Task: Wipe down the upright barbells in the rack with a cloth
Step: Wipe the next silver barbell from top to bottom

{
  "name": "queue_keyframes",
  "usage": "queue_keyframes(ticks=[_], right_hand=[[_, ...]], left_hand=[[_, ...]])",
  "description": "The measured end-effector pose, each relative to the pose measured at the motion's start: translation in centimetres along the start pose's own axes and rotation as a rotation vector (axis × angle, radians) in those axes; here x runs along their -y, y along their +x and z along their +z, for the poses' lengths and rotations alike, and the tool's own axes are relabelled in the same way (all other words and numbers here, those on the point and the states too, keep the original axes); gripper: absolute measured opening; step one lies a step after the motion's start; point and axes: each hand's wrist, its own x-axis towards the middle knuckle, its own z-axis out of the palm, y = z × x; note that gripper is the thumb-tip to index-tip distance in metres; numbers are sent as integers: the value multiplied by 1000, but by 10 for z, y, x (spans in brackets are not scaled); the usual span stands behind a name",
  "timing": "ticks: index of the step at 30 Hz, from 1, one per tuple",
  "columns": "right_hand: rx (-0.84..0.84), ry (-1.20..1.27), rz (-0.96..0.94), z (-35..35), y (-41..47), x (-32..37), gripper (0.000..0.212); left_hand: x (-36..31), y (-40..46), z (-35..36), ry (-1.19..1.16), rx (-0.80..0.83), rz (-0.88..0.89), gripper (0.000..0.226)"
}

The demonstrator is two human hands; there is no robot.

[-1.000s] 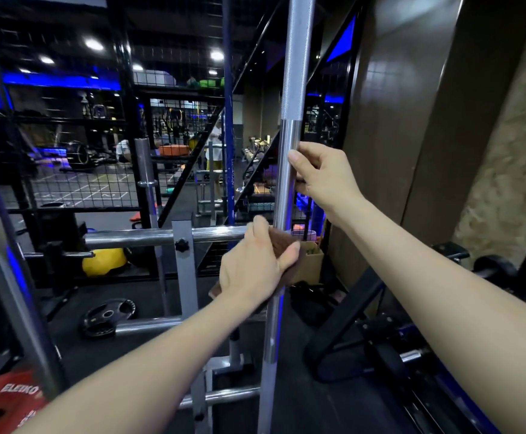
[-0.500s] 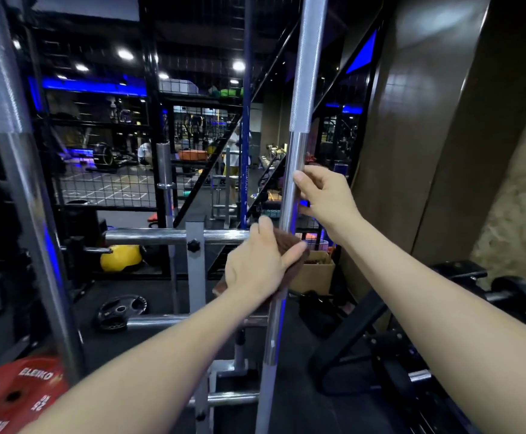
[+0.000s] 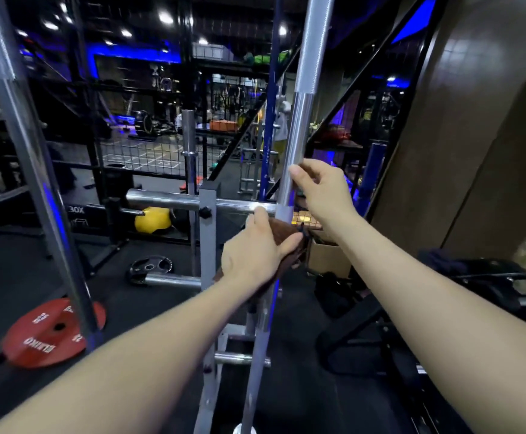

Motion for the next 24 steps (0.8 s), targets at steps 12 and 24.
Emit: queue_keyframes(ticks=[12, 24], right_hand=[[59, 6, -97, 9, -11, -12, 20], [64, 8, -90, 9, -13, -14, 18]], left_hand=[[13, -15, 18, -1, -45, -23, 52], [13, -13, 14, -100, -119, 9, 51]])
